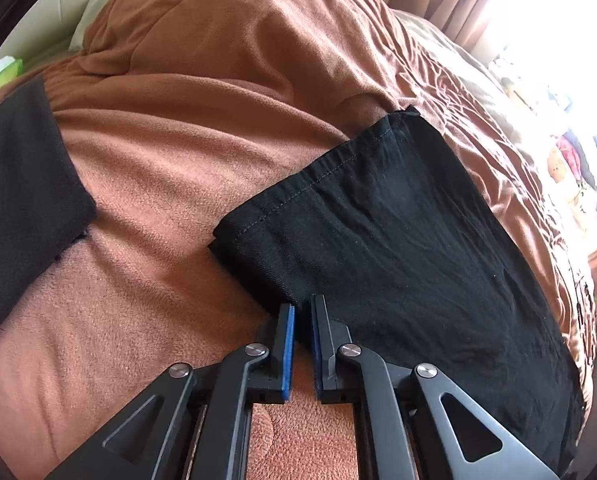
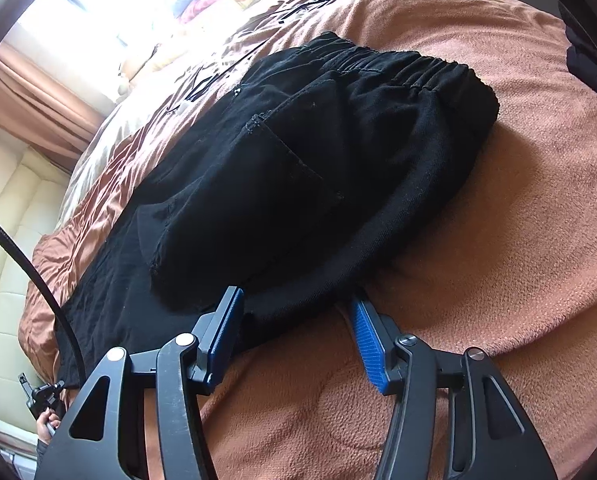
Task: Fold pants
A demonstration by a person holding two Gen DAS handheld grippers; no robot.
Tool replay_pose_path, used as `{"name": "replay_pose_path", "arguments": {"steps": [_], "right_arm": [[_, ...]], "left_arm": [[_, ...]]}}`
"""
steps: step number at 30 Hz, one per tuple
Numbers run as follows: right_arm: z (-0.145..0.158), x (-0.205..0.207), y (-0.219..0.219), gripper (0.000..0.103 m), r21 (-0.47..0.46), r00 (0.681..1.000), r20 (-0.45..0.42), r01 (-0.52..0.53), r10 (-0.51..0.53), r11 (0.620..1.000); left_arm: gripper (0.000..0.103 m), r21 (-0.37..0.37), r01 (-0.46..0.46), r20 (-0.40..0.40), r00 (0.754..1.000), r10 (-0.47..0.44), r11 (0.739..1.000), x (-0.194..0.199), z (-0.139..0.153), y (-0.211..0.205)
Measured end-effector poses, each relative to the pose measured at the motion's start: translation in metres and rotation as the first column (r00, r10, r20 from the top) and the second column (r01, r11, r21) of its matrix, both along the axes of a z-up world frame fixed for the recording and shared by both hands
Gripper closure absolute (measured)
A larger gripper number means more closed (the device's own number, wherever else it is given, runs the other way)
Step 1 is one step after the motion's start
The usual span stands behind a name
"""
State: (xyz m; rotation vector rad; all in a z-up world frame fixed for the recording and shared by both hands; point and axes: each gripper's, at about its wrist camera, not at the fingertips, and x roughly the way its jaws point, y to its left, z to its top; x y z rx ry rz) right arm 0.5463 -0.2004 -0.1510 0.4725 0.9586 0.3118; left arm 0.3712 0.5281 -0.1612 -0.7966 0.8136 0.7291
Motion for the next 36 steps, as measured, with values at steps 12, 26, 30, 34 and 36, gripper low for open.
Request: {"name": "replay_pose_path", "arguments": {"steps": [12,26,30,34,36], "right_arm": [[-0.008,0.002,-0.009,0.048,0.104,1.000,-0.028,-0.004,0.007,0.995],[-0.036,0.017,-0.025,0.048,0.304,0.997,-0.048,0.075,-0.063,0.950],[-0.043,0.020,-0.020,0.048,0.327,0.997,-0.028,0.082,-0.077,0.942],[-0.046,0.020,-0.020,0.082,0.337,0.995,-0.003,0.098,-0.103,0.936],[-0.050,0.019,-0.027,0.095,0.378,0.992,-0.005,0.117,-0.125,0.918]], "left_arm": [[0.054,-0.100,-0.022,0.075,0.997,0.030,0.995,-0.009,-0.013,0.008],[0.055,-0.189,-0.139,0.198,0.964,0.177,0.972,-0.009,-0.029,0.023],[0.055,-0.176,-0.120,0.198,0.968,0.155,0.977,-0.005,-0.028,0.018],[0.092,-0.213,-0.148,0.213,0.958,0.194,0.966,-0.008,-0.031,0.030],[0.095,-0.231,-0.153,0.256,0.943,0.212,0.961,-0.014,-0.030,0.033]]}}
